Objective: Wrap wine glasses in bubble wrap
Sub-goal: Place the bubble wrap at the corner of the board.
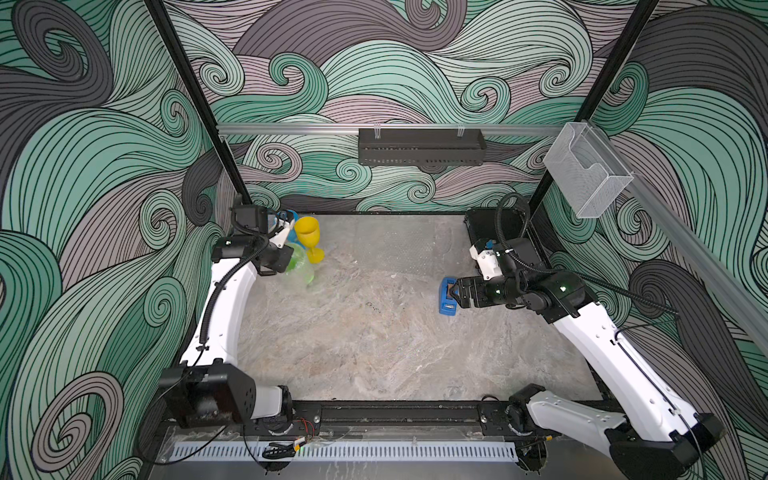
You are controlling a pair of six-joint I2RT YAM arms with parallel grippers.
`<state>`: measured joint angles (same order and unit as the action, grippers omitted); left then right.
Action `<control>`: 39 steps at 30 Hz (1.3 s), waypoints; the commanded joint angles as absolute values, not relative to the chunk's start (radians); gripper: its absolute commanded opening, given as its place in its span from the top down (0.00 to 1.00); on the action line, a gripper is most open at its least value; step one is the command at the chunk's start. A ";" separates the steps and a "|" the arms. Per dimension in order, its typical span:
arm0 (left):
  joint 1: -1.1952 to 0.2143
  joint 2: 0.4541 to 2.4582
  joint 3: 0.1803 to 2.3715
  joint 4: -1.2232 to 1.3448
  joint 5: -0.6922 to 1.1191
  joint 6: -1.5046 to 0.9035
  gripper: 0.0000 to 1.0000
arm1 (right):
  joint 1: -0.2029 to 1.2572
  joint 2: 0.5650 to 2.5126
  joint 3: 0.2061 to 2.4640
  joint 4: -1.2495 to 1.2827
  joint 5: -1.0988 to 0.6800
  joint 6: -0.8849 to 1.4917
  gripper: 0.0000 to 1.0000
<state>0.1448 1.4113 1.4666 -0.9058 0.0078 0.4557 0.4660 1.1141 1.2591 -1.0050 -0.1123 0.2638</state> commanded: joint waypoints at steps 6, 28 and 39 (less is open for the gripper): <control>0.335 1.729 1.753 -0.939 -0.002 0.474 1.00 | 0.460 1.163 1.230 -0.969 -0.151 0.281 0.05; 0.348 2.174 2.128 -1.111 -0.097 0.424 0.94 | 0.457 1.183 1.216 -0.958 -0.157 0.278 0.06; 0.348 2.131 2.186 -1.118 -0.113 0.424 0.53 | 0.457 1.193 1.224 -0.958 -0.168 0.273 0.06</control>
